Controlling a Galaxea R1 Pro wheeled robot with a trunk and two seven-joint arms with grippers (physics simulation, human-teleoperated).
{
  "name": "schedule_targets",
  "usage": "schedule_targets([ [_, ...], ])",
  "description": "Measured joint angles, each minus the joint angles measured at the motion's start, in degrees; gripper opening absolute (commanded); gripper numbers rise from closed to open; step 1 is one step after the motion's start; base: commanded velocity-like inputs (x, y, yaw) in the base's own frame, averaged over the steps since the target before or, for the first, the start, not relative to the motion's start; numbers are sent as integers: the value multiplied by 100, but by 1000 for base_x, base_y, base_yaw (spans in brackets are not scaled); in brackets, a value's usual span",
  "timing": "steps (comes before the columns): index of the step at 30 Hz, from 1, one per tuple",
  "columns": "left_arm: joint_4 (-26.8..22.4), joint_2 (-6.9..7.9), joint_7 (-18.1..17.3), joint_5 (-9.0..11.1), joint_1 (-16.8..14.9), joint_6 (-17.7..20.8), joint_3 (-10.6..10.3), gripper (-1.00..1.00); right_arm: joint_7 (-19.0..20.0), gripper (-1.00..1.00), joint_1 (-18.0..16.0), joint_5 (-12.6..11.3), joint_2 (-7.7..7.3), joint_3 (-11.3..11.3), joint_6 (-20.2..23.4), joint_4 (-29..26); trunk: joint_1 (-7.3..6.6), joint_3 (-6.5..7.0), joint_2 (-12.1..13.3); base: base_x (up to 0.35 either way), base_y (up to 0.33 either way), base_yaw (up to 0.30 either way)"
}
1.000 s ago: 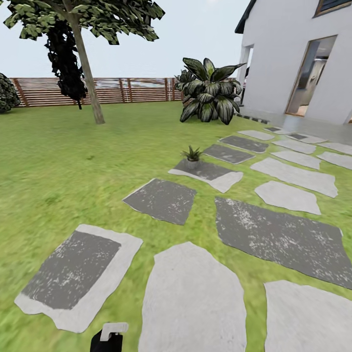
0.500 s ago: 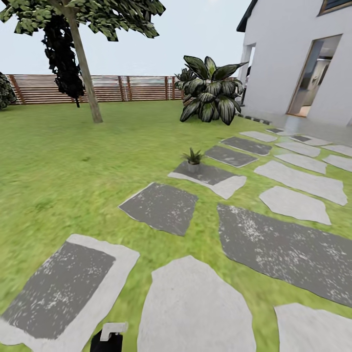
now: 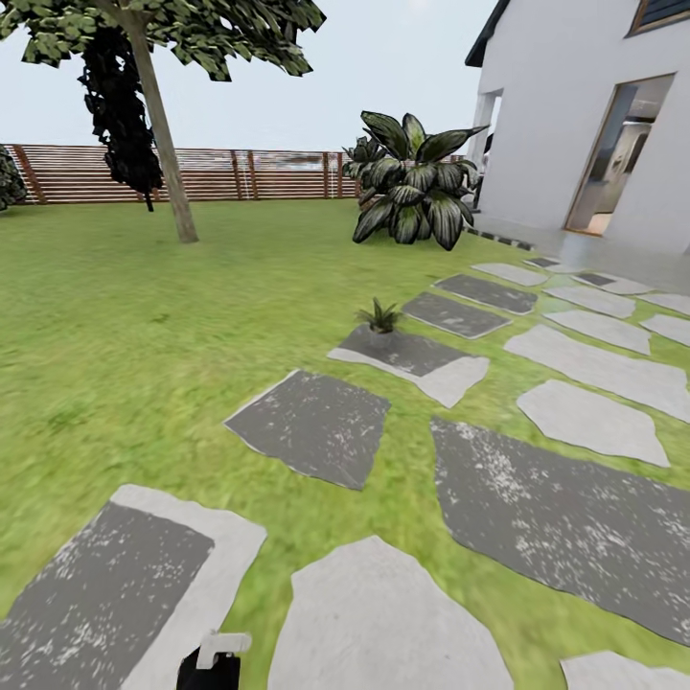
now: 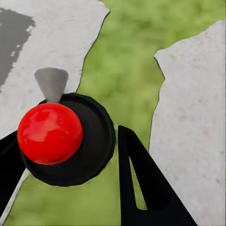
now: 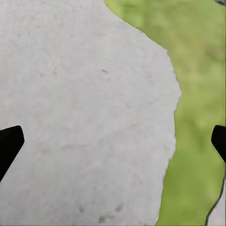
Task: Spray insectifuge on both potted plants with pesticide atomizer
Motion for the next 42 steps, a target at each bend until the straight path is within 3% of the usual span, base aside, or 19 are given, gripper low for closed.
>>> schedule_targets([
  [42,-9,0,0,0,0,0,0,-100,0,100,0,0,0,-1,0,0,0,0,0,338,0,0],
])
